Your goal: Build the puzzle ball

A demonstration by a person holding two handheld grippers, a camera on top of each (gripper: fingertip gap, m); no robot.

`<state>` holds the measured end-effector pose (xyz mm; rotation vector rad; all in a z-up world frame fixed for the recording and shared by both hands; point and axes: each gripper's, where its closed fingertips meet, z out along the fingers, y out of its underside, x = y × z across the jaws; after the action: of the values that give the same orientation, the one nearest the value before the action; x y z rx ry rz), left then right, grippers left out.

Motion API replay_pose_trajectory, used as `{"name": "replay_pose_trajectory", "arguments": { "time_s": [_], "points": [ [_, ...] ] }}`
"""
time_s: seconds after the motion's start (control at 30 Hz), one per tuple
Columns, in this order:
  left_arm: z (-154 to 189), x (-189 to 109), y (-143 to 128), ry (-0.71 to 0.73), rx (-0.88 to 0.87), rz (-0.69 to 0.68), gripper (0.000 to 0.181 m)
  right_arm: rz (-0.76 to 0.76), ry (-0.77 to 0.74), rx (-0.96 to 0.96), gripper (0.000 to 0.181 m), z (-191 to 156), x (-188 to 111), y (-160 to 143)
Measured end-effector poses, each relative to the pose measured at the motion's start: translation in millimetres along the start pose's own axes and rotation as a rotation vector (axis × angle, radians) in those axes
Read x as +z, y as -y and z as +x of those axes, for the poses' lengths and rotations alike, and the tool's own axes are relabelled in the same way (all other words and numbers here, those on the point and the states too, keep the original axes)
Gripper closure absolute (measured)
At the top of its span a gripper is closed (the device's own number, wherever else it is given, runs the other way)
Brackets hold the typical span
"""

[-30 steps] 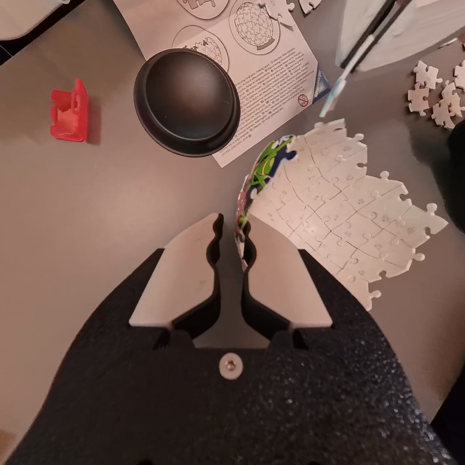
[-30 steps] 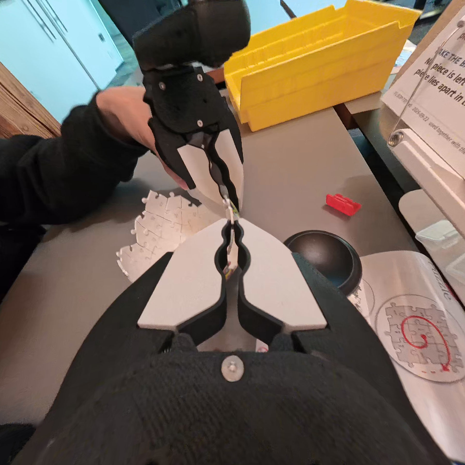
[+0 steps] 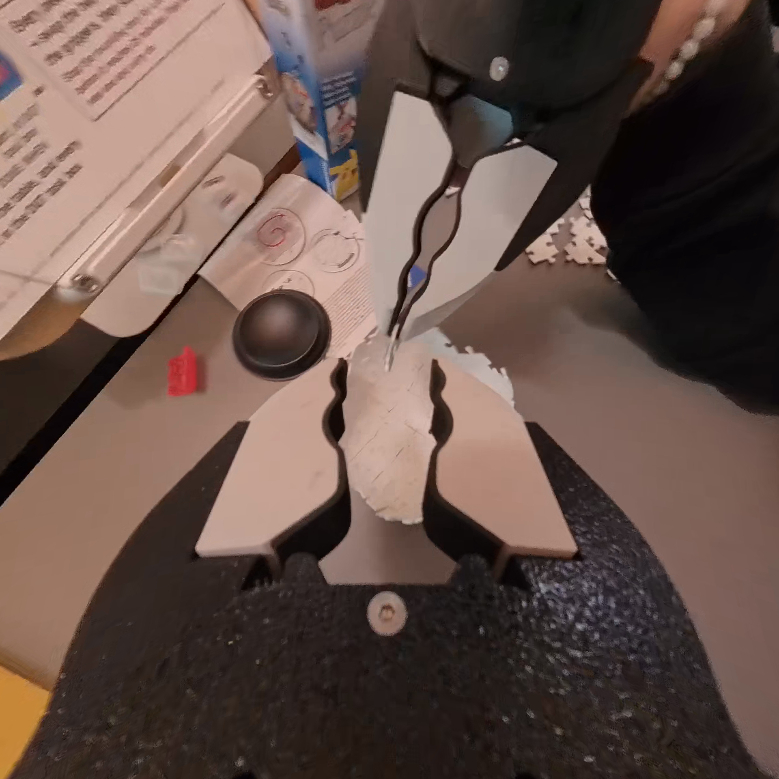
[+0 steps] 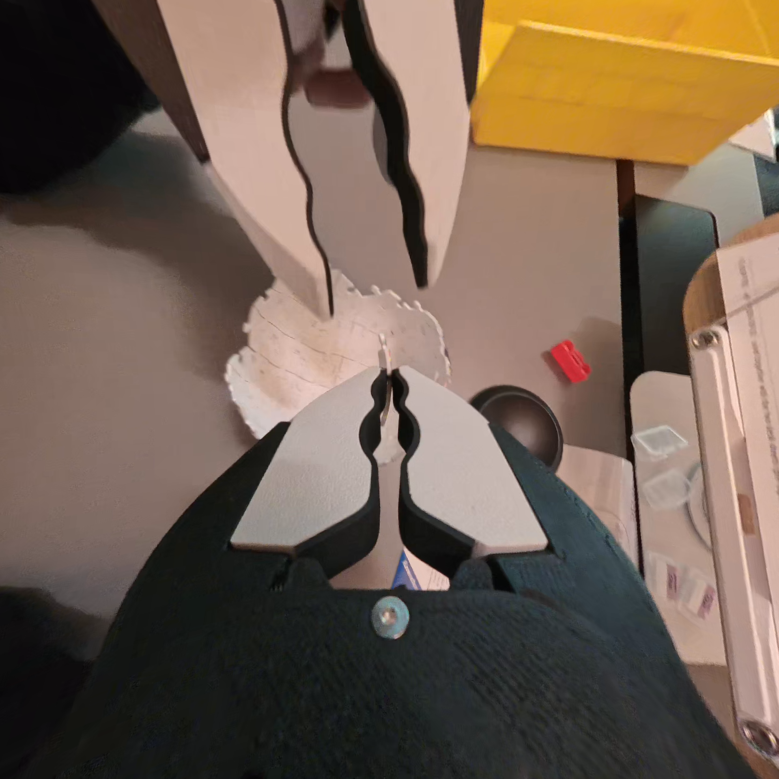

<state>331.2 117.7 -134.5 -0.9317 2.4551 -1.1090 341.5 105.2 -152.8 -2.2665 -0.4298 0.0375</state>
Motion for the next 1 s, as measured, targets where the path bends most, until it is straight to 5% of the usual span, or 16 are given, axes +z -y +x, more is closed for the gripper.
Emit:
{"name": "replay_pose_trajectory", "arguments": {
  "time_s": [0.03,0.37,0.53,0.7,1.0],
  "points": [
    [3.3,3.8,-0.3,-0.004,0.020,-0.013,0.144,0.019,0.015,-0.008,0.179,-3.0,-0.6,3.2],
    [5.3,19.1,-0.7,-0.046,0.079,0.001,0.180,0.133,0.054,0.023,0.179,-3.8,-6.3,12.6],
    [-10.8,4.5,19.3,-0.019,-0.026,0.160,0.179,0.203,-0.067,0.049,0.160,16.2,-19.1,11.0],
    [-16.0,-14.5,45.8,-0.088,-0.101,0.404,0.179,0.424,-0.010,0.180,0.166,22.5,-32.6,31.0],
    [-10.7,-13.6,50.7,-0.125,-0.059,0.461,0.180,0.560,0.027,0.162,0.172,18.3,-43.3,49.0]
  ]
}}
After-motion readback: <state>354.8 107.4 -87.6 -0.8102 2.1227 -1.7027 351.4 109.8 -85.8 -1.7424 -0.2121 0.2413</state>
